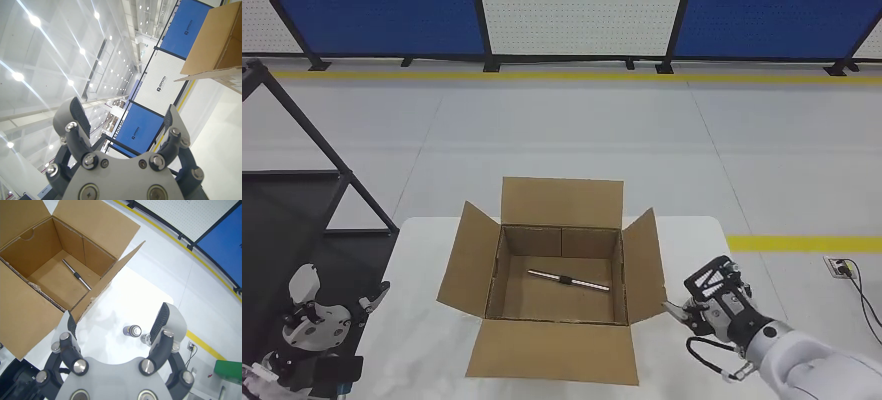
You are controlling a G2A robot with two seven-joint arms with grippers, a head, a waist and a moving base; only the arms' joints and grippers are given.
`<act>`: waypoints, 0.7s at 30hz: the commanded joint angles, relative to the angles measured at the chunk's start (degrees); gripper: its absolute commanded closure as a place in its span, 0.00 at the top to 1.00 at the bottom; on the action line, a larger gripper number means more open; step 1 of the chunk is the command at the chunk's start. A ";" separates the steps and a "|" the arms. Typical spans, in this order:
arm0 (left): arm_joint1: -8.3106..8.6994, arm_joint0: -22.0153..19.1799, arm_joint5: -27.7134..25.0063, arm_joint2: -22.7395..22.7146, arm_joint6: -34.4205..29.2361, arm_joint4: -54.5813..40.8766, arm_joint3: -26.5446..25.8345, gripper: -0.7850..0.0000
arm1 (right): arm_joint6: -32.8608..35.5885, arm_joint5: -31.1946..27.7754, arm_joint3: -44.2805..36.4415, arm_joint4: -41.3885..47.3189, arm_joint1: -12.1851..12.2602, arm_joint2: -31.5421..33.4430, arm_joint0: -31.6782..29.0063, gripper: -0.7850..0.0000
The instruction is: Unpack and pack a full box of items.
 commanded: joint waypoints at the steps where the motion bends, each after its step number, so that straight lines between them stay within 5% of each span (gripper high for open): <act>1: 0.00 0.00 0.00 0.00 0.00 0.00 0.00 1.00 | 1.36 1.90 3.72 3.27 0.08 1.24 0.64 1.00; 3: 0.00 0.00 0.00 0.00 0.00 0.00 0.00 1.00 | 3.38 3.95 6.46 4.88 0.16 1.45 2.10 1.00; 11: 0.00 0.00 0.00 0.00 0.00 0.00 0.00 1.00 | -6.49 -4.56 10.52 8.82 0.97 4.63 0.49 1.00; 21: 0.00 0.00 0.00 0.00 0.00 0.00 0.00 1.00 | -6.88 -1.70 8.92 8.73 1.29 6.87 -2.46 1.00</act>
